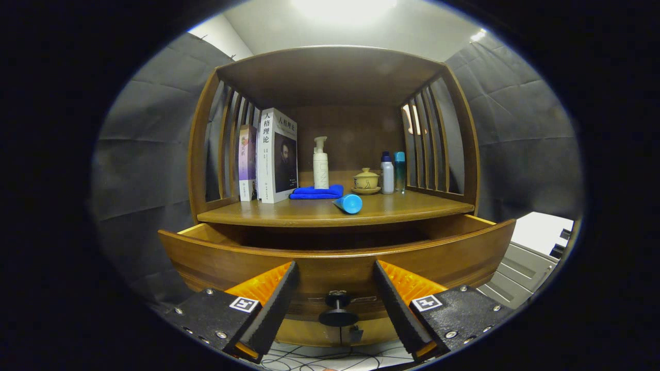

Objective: Pull open the drawer, take out the items inside it, and place them on the countertop above the cabinet.

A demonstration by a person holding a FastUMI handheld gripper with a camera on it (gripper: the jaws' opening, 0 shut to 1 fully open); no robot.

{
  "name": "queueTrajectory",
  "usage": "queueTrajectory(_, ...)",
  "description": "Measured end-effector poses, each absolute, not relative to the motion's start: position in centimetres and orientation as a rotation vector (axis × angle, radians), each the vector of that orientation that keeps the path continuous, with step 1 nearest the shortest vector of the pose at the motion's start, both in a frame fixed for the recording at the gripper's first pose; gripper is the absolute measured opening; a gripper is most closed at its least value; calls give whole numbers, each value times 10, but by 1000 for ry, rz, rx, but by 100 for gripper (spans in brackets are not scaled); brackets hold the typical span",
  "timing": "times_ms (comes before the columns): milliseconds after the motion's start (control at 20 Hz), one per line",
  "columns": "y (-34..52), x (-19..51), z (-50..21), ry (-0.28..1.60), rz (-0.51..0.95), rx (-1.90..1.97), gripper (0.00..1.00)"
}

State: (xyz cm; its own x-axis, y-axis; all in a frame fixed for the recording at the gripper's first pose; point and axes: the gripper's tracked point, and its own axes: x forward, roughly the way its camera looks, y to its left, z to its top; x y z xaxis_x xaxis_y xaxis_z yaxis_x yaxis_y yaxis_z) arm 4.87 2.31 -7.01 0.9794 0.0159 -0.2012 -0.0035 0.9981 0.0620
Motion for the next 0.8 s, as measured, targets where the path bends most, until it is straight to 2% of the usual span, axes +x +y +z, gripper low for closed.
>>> queueTrajectory(800,19,116,-82,198,38,54,93)
